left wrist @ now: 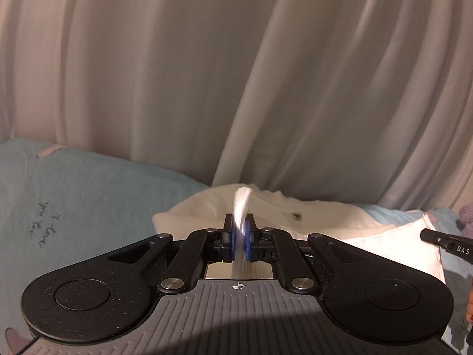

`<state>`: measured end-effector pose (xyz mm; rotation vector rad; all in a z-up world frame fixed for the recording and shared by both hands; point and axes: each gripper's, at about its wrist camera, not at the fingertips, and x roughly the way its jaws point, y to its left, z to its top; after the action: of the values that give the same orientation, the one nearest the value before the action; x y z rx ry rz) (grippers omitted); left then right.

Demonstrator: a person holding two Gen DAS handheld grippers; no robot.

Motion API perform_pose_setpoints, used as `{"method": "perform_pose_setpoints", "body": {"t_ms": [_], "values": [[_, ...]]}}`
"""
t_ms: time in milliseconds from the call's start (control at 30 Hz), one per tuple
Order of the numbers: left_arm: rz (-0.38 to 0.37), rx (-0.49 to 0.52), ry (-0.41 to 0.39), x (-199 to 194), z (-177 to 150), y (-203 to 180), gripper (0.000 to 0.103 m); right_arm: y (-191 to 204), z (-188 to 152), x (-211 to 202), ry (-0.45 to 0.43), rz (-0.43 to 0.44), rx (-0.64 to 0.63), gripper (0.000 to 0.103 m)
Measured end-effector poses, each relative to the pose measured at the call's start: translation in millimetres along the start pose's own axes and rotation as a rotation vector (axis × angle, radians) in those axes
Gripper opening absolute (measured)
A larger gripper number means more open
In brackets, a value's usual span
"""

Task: Fold small clothes

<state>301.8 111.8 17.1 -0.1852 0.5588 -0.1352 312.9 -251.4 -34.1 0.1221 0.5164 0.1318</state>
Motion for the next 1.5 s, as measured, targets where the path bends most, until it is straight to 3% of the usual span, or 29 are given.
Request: {"method": "perform_pose_setpoints", "body": {"t_ms": [67,167,233,300,333,400,500,700,833,900,1000,1067,1133,1300,1400,1500], "values": [[0.009,-0.028,0.057,27,-2,2,0.008,-6,-3,24,0.07,0.005,0.005,0.007],[-0.037,-0.037,0.162,51,-16,10,0.011,-15,-11,38,0.13,-0.004,0.004,0.011],[-0.082,-0.029,0.169,49,-29,14,0.024,-19,-17,36,0.129,0.01,0.0,0.017],[-0.113,-0.008,0.169,47,-35,14,0.022,-18,-22,36,0.138,0.014,-0.02,0.023],[-0.12,0.009,0.183,49,-37,14,0.016,-15,-24,38,0.141,0.013,-0.032,0.023],[-0.115,0.029,0.201,55,-38,13,0.009,-10,-25,38,0.139,0.007,-0.06,0.016],[-0.107,0.049,0.172,51,-35,9,0.008,6,-20,31,0.109,-0.002,-0.129,0.006],[-0.122,0.084,-0.011,33,19,0,0.007,26,29,15,-0.081,-0.057,-0.197,0.005],[-0.041,0.103,-0.116,50,56,-10,0.008,34,59,42,-0.145,-0.142,-0.216,0.005],[0.012,0.088,-0.133,69,63,-13,0.009,32,65,62,-0.142,-0.183,-0.202,0.006],[0.086,0.06,-0.068,96,60,-13,0.018,22,61,82,-0.097,-0.227,-0.14,0.007],[0.053,0.015,-0.048,93,51,-3,0.025,14,51,77,-0.112,-0.201,-0.071,0.013],[0.043,-0.011,-0.046,92,38,2,0.041,12,38,80,-0.083,-0.122,0.022,0.02],[0.017,-0.097,0.043,123,17,-7,0.049,48,7,110,0.044,0.155,0.108,0.023],[0.063,-0.059,0.074,144,6,-16,0.053,62,-6,125,0.06,0.114,0.016,0.027],[0.134,-0.073,0.092,152,-8,-7,0.049,42,-8,129,0.035,0.037,-0.002,0.027]]}}
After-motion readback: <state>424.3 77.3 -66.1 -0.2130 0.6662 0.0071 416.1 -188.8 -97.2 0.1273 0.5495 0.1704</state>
